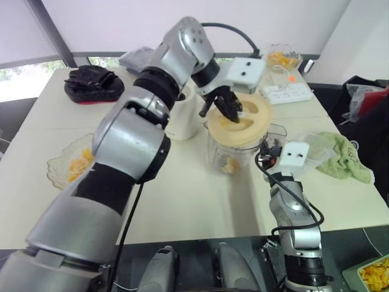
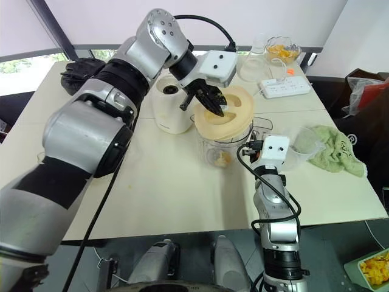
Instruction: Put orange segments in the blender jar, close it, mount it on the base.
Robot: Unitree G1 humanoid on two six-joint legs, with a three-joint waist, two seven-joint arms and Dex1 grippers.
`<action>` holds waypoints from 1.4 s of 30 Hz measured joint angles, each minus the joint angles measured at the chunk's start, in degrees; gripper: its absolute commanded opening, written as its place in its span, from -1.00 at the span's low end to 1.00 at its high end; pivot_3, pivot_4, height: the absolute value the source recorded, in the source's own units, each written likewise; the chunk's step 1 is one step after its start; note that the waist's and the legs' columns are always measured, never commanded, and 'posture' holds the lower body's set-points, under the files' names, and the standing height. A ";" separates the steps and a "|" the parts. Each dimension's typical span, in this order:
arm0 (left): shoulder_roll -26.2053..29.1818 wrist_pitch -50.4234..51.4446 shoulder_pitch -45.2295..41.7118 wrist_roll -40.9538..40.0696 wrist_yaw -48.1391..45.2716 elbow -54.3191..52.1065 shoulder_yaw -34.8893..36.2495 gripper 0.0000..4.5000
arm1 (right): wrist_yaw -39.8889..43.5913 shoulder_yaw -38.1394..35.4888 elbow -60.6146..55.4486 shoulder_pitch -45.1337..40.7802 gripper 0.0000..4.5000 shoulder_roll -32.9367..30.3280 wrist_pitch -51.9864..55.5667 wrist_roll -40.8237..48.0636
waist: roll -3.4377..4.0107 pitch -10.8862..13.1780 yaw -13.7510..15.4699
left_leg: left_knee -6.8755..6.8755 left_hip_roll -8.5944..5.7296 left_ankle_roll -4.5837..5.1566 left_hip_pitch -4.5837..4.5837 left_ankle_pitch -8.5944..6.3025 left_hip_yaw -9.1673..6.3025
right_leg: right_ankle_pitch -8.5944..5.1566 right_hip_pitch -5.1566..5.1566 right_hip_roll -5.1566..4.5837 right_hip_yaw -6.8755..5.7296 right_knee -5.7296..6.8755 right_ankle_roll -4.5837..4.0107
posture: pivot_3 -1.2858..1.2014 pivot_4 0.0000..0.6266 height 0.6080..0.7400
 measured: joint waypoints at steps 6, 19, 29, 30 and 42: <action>-0.91 -4.76 0.16 1.83 0.55 0.01 -1.47 -0.90 | -0.59 0.21 -1.38 1.02 -0.59 0.28 0.47 -0.70 | 0.04 -0.03 0.19 | 0.01 -0.02 0.01 0.03 -0.01 -0.01 | 0.00 0.06 -0.01 -0.01 0.00 0.01 | 0.03 -0.52 1.00; -5.25 -5.39 1.05 4.68 0.07 0.42 -2.92 -0.90 | -2.56 0.21 -7.17 6.27 -0.59 1.03 2.94 -2.92 | 0.31 -0.32 1.87 | -0.03 -0.45 0.58 1.13 -0.33 -0.22 | -0.29 1.47 -0.26 -0.01 -0.24 0.48 | 0.03 -0.52 1.00; -8.08 -0.75 3.34 4.39 0.56 -0.08 -2.08 -0.90 | -4.93 0.18 -11.40 11.41 -0.59 3.53 4.38 -4.50 | 0.49 -0.80 2.70 | -0.05 -0.63 0.97 1.98 -0.55 -0.24 | -0.52 2.47 -0.42 0.02 -0.48 0.82 | 0.03 -0.52 1.00; -8.19 -0.55 3.50 4.39 0.69 -0.14 -2.04 -0.90 | -5.00 0.18 -11.48 11.52 -0.59 3.61 4.46 -4.60 | 0.49 -0.92 2.81 | -0.05 -0.63 0.98 1.98 -0.55 -0.24 | -0.52 2.48 -0.41 0.02 -0.49 0.82 | 0.03 -0.52 1.00; -8.77 4.31 6.19 4.93 5.13 -0.61 -2.25 -0.90 | -5.25 0.12 -12.36 9.98 -0.59 3.73 11.00 -6.01 | 0.42 -2.00 3.00 | -0.36 -0.76 1.23 3.05 -0.70 -0.68 | -0.65 3.68 -0.37 0.03 -1.35 1.02 | 0.03 -0.52 1.00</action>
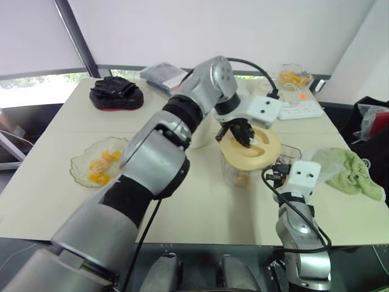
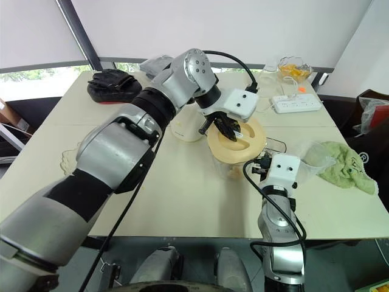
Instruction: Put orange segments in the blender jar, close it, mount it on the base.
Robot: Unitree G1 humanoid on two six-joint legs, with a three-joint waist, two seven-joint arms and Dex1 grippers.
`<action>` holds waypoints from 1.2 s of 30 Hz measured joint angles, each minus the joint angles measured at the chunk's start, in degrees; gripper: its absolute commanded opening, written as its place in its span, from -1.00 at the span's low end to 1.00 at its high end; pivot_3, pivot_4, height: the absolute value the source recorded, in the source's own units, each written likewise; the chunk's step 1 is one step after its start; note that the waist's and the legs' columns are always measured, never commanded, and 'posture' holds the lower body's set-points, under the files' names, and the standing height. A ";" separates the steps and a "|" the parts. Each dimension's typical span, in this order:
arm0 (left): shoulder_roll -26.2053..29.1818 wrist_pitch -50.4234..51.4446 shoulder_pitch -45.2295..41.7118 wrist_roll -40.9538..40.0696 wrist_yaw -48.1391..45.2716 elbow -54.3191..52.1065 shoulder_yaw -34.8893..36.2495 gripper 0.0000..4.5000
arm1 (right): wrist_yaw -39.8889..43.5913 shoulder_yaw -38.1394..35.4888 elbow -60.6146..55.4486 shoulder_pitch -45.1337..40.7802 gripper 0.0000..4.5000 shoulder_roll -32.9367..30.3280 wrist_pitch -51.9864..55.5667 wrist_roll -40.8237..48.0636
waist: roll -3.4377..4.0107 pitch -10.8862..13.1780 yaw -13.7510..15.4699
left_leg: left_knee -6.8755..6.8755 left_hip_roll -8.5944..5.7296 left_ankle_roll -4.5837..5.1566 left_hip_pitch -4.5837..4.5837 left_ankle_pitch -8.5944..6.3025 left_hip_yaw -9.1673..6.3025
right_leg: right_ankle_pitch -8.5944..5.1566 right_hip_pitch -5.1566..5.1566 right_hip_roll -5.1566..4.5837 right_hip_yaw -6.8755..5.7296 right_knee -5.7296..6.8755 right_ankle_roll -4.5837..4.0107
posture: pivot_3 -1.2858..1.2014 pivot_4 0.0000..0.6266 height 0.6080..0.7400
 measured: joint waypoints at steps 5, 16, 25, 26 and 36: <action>-0.45 4.24 0.09 0.01 1.57 -0.20 0.00 -0.90 | 0.04 -0.11 0.00 -0.62 -0.59 0.01 1.54 -0.18 | 0.01 -0.28 0.00 | -0.04 -0.03 0.00 0.02 0.00 -0.10 | -0.02 0.07 0.00 0.00 -0.05 0.03 | 0.03 -0.52 1.00; -0.80 16.47 0.10 -1.24 3.32 -0.66 2.86 -0.90 | 0.89 -0.73 0.46 -2.16 -0.59 -0.74 2.22 -0.18 | 0.08 -0.28 -0.01 | -0.41 -0.12 0.00 0.08 0.00 -0.33 | -0.04 0.21 0.00 -0.01 -0.49 0.05 | 0.03 -0.52 1.00; -0.87 21.44 0.68 -2.43 6.23 -0.72 5.18 -0.90 | 3.29 -2.62 3.57 -5.47 -0.59 -2.40 2.21 0.03 | 0.10 -0.27 0.06 | -0.48 -0.16 -0.01 0.04 0.00 -0.47 | -0.04 0.30 -0.01 -0.02 -0.75 0.06 | 0.03 -0.52 1.00; -0.77 21.13 0.76 -2.44 6.24 -0.75 5.17 -0.90 | 3.45 -2.67 3.67 -5.60 -0.59 -2.40 2.21 0.03 | 0.10 -0.27 0.03 | -0.49 -0.16 0.00 0.04 0.00 -0.48 | -0.04 0.31 -0.01 -0.02 -0.77 0.06 | 0.03 -0.52 1.00; 0.46 14.34 1.77 -2.43 6.60 -0.91 4.94 -0.43 | 4.50 -2.78 4.43 -6.20 -0.59 -2.42 1.81 0.01 | 0.09 -0.26 -0.20 | -0.54 -0.16 -0.01 0.04 0.01 -0.50 | -0.03 0.30 0.00 0.00 -0.85 0.05 | 0.03 -0.52 1.00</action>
